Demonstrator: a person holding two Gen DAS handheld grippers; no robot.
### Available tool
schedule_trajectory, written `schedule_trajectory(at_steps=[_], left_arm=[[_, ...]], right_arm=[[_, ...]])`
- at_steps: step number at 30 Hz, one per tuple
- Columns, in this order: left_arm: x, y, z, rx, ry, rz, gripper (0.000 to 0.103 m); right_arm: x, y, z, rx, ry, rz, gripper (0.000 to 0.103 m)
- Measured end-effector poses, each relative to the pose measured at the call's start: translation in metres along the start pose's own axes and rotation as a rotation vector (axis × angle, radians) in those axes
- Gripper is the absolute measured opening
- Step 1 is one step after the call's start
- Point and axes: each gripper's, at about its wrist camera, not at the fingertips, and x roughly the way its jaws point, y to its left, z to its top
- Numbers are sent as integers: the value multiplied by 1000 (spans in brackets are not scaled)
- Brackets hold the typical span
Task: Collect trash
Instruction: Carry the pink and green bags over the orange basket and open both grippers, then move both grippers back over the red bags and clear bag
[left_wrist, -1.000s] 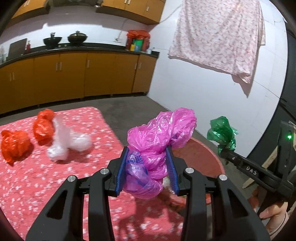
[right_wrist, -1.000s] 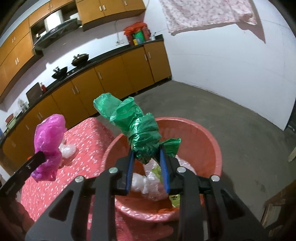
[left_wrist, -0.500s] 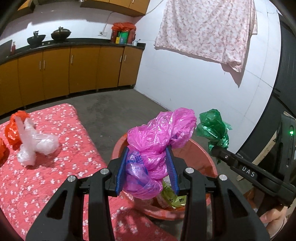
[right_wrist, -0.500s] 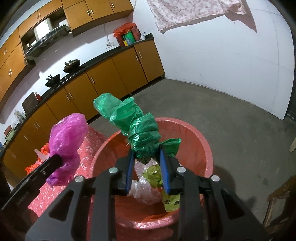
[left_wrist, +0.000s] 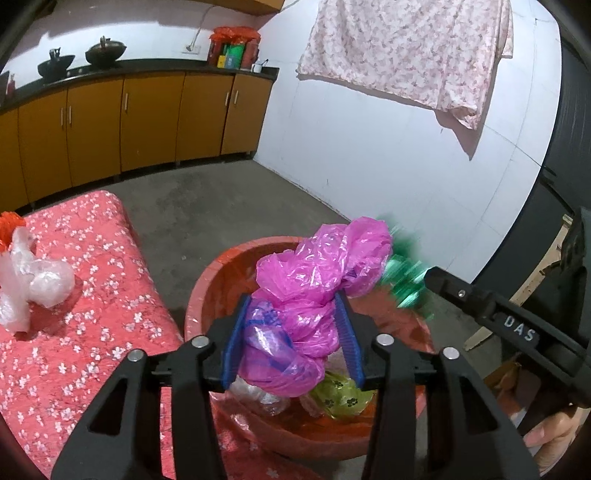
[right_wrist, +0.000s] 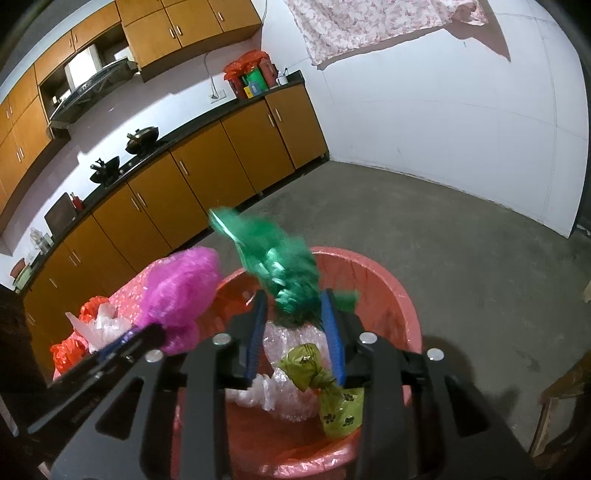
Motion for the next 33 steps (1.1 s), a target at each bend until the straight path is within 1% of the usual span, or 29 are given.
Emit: schedule_trajectory(at_steps=[3,4,6,7,8,9,10,11,12,15,17,19,21,24,28,33], left_arm=[[3,4,-3,-13,16,-2,56],[3,6,-5,-19,20,-1,61],[2,11,-6,-39,22,2,69],[2,13,-6,-45,20,6,70],[0,17,-7,-52,17,15,71],[-2,20,-7,-58,15,21,73],[-4,23,-8,-64,12,29,76],[-7,27,-8,-71,7,38,77],[-10,30,-9,-74,1,50,81],[-21,37,-14,-74,-22,97,93],[-28,42,-17,-68,-32,124,96],[-36,48,-20,-58,-39,162,99],[-46,56,-24,-50,-48,208,101],[-61,70,-30,-54,-57,260,101],[-88,100,-40,-82,-73,340,101],[-125,144,-55,-133,-92,455,101]], right_arm=[[-1,-2,0,0,-6,-5,43],[-1,-3,0,0,-7,-10,44],[-1,-5,3,9,-11,-19,50],[-2,-6,4,14,-16,-26,52],[-3,-7,4,16,-23,-36,56],[-3,-7,5,16,-29,-43,61],[-5,-6,5,17,-42,-54,65],[-7,-6,5,19,-56,-64,73],[-9,-6,6,19,-68,-74,81],[-12,2,8,3,-104,-100,92],[-13,12,7,-14,-113,-79,96],[-13,20,7,-32,-118,-62,98],[-11,34,5,-66,-112,-45,98],[-7,54,2,-120,-96,-23,99],[-2,84,-4,-148,-80,52,99],[9,130,-14,-173,-30,144,98]])
